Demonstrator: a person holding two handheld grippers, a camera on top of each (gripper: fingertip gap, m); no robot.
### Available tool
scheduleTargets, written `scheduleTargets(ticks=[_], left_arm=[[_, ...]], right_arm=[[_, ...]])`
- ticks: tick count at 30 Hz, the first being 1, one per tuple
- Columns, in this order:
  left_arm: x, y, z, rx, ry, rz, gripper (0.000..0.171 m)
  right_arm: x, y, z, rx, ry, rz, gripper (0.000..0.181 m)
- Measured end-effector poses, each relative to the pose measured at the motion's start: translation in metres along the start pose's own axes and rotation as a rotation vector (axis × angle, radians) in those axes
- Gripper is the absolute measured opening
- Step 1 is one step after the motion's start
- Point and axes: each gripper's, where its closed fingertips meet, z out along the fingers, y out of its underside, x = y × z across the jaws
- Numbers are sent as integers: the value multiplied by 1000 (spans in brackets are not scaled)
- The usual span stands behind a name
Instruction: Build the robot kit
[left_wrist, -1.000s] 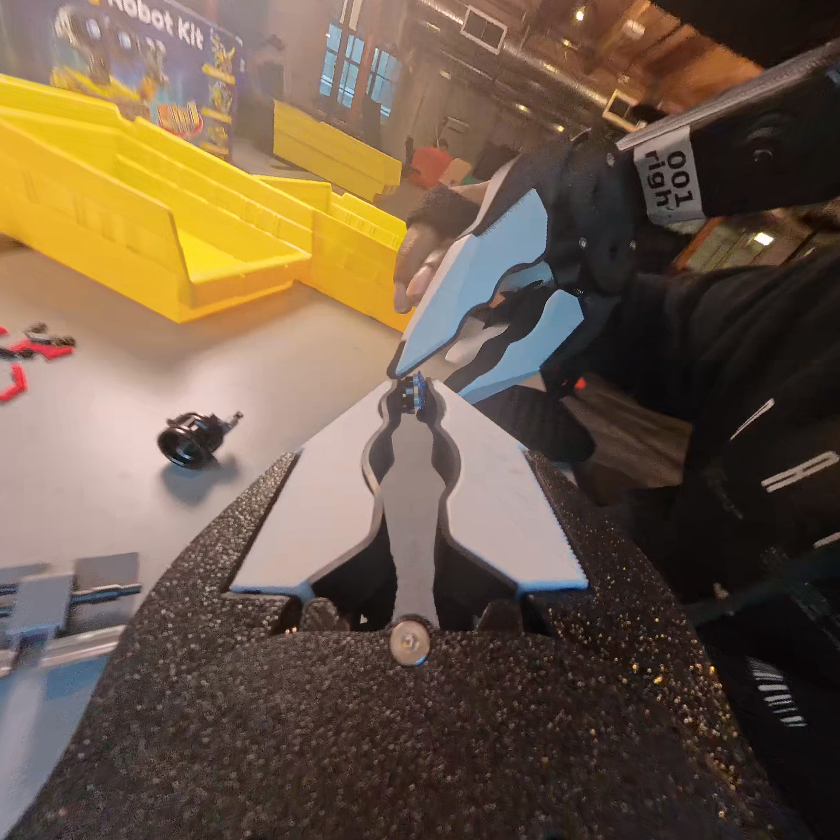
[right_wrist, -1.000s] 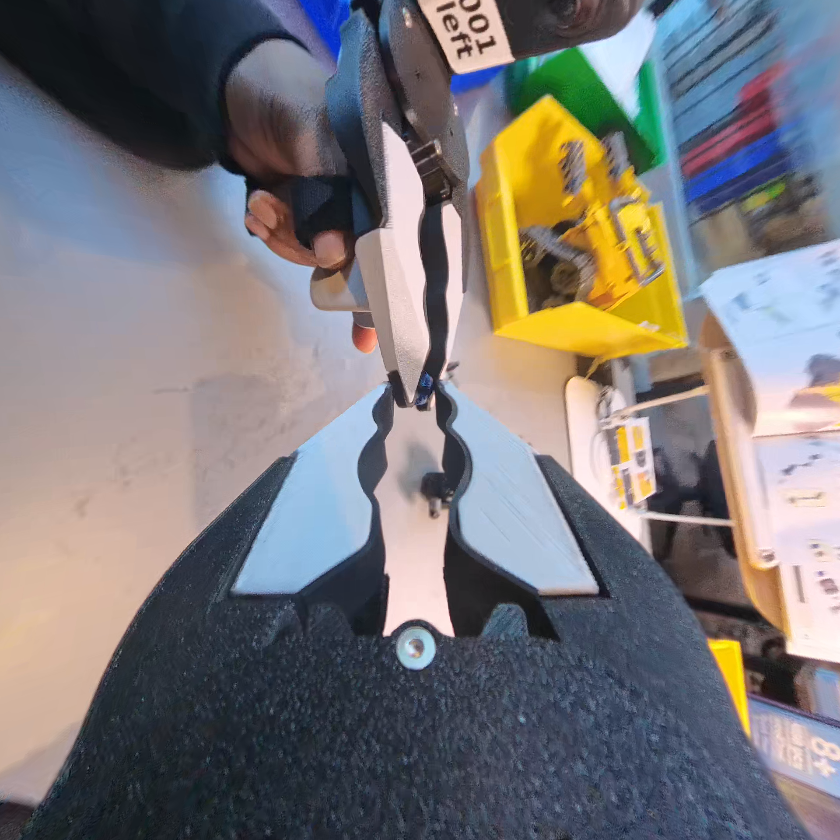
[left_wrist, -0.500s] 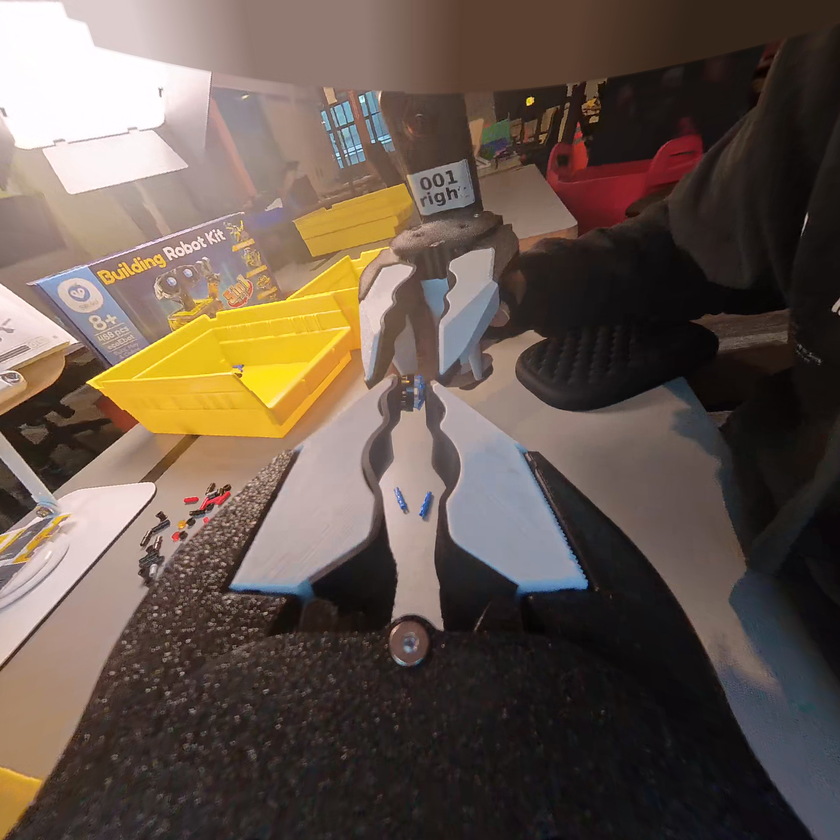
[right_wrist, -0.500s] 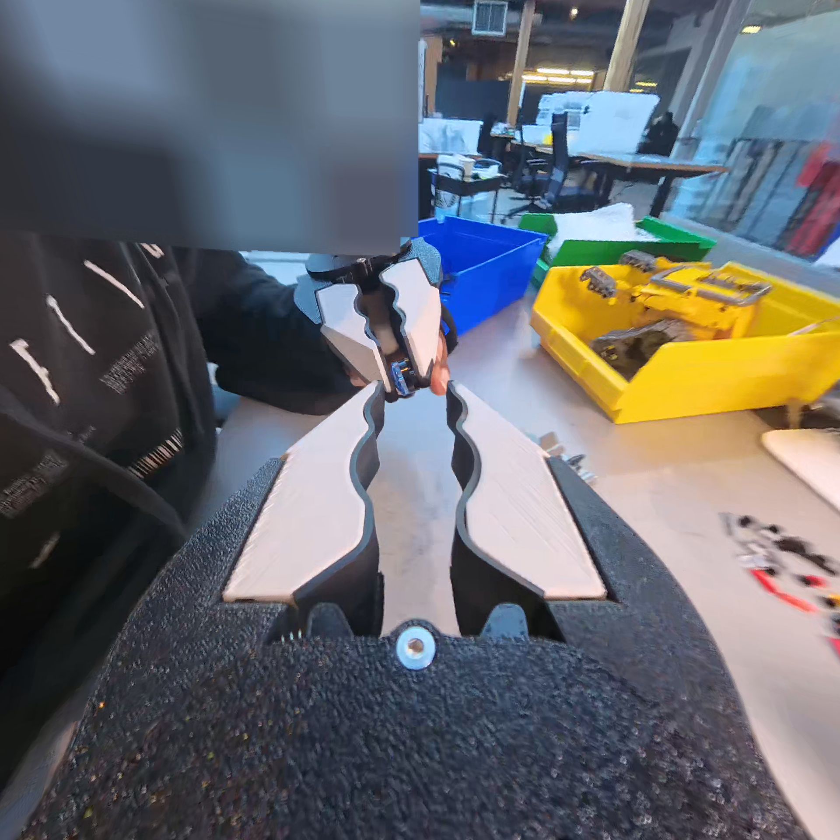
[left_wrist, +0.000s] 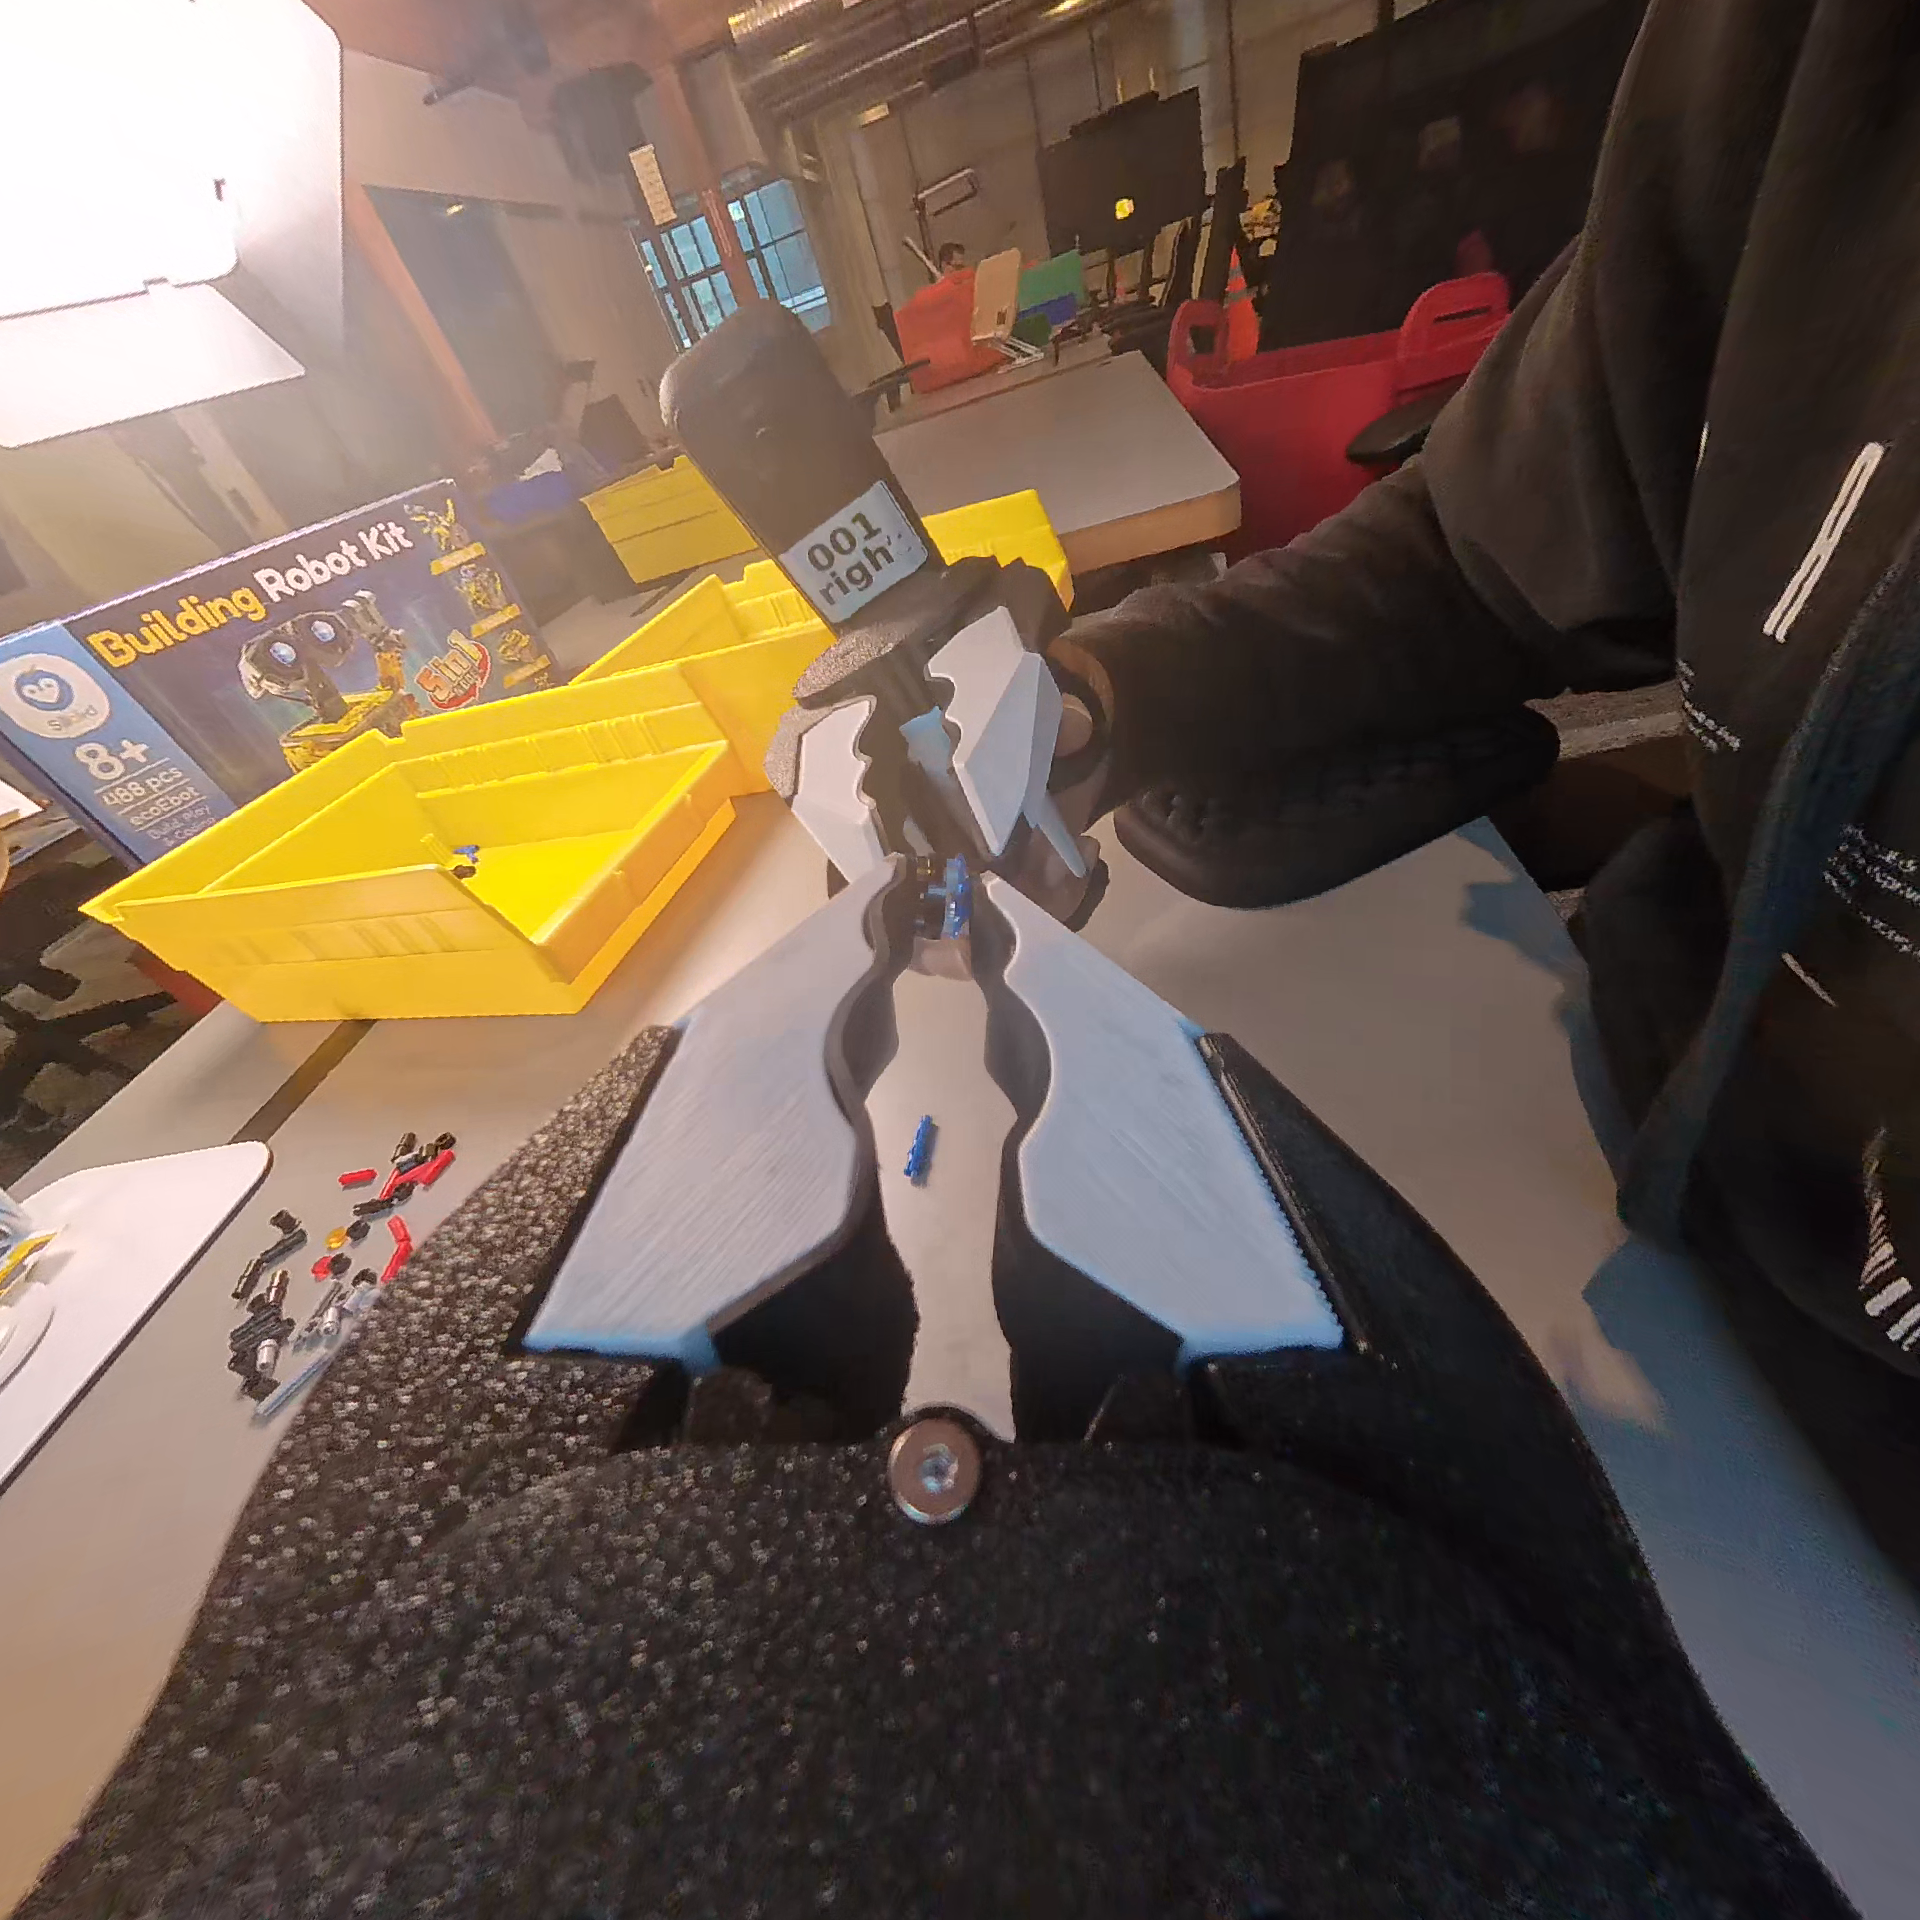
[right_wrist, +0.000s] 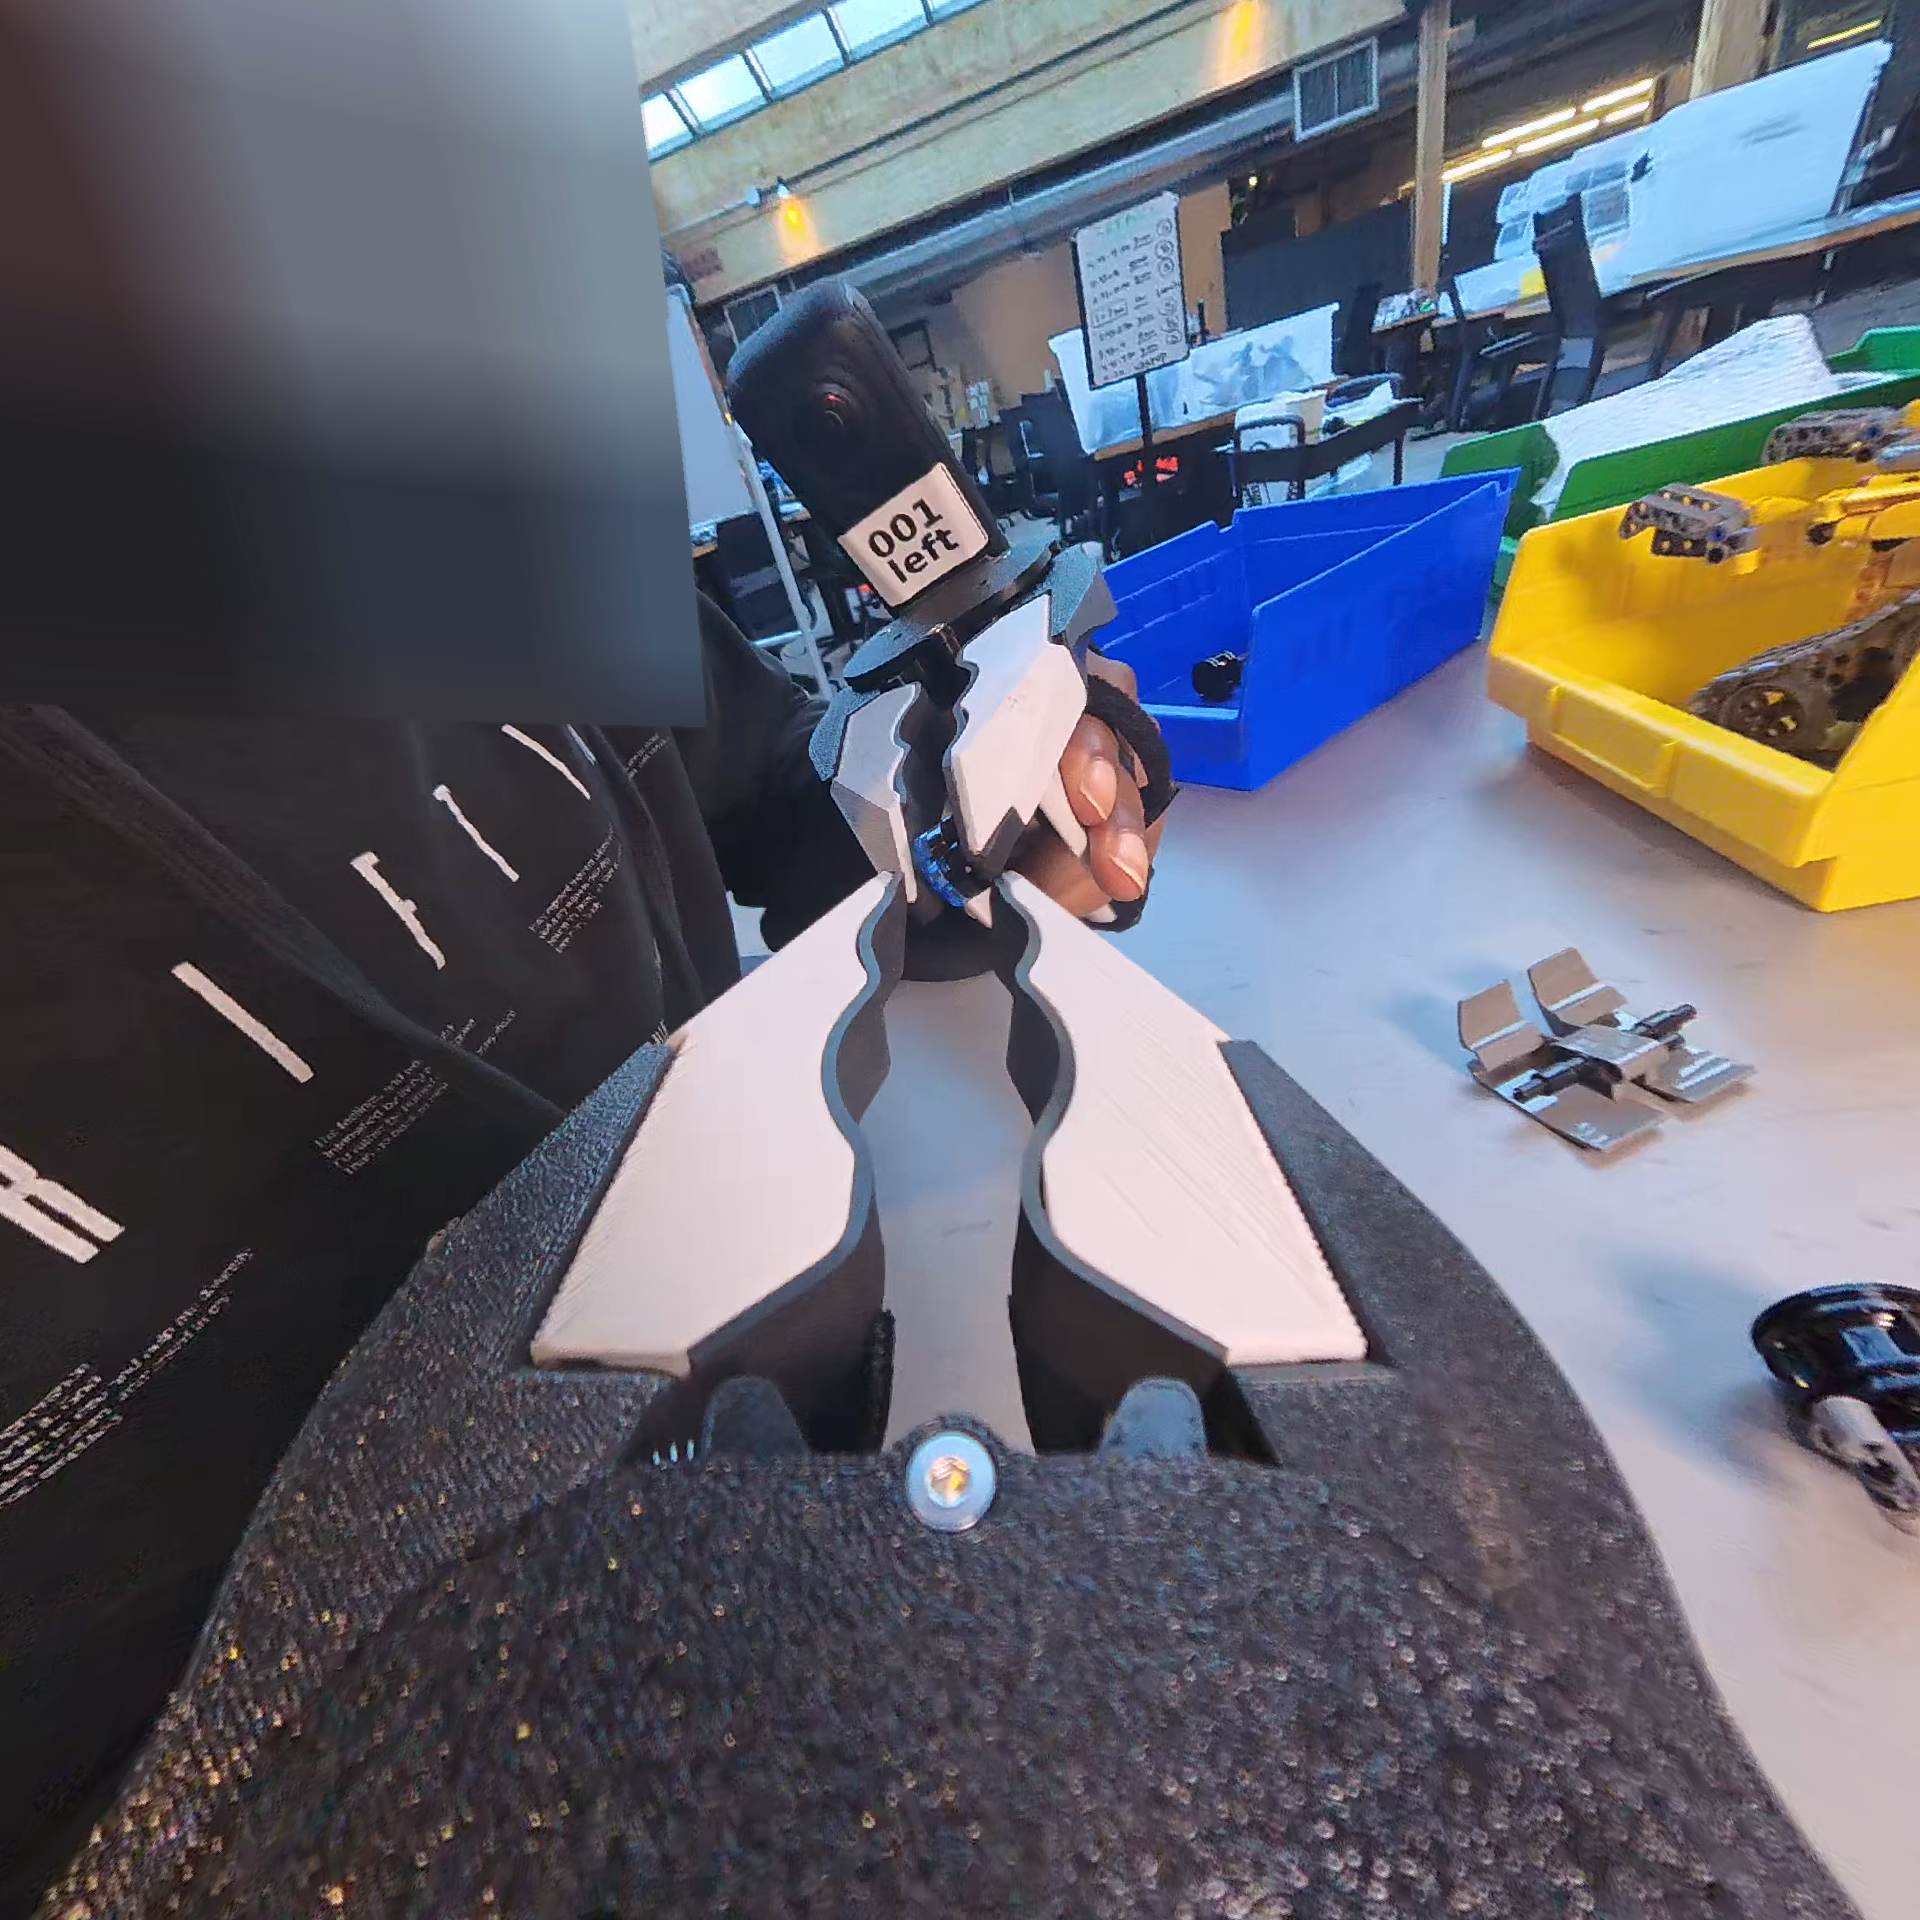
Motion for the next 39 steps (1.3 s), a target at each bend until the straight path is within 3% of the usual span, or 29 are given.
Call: scheduleTargets(ticks=[9,13,17,23,26,33,39], left_arm=[[7,-4,1,28,9,45,9],[2,1,2,24,0,4,9],[-18,12,3,22,9,-318,9],[-49,34,0,99,45,-921,9],[-46,40,4,138,124,-1140,9],[-27,44,18,143,245,-1346,9],[-24,51,20,136,278,-1447,10]], right_arm=[[-8,0,-1,48,-48,30,15],[-3,1,-2,35,-3,6,16],[20,7,-6,-15,136,-42,20],[46,13,-17,-172,447,-448,31],[49,12,-17,-192,498,-548,37],[50,29,-11,-301,508,-654,18],[51,37,-11,-330,471,-627,16]])
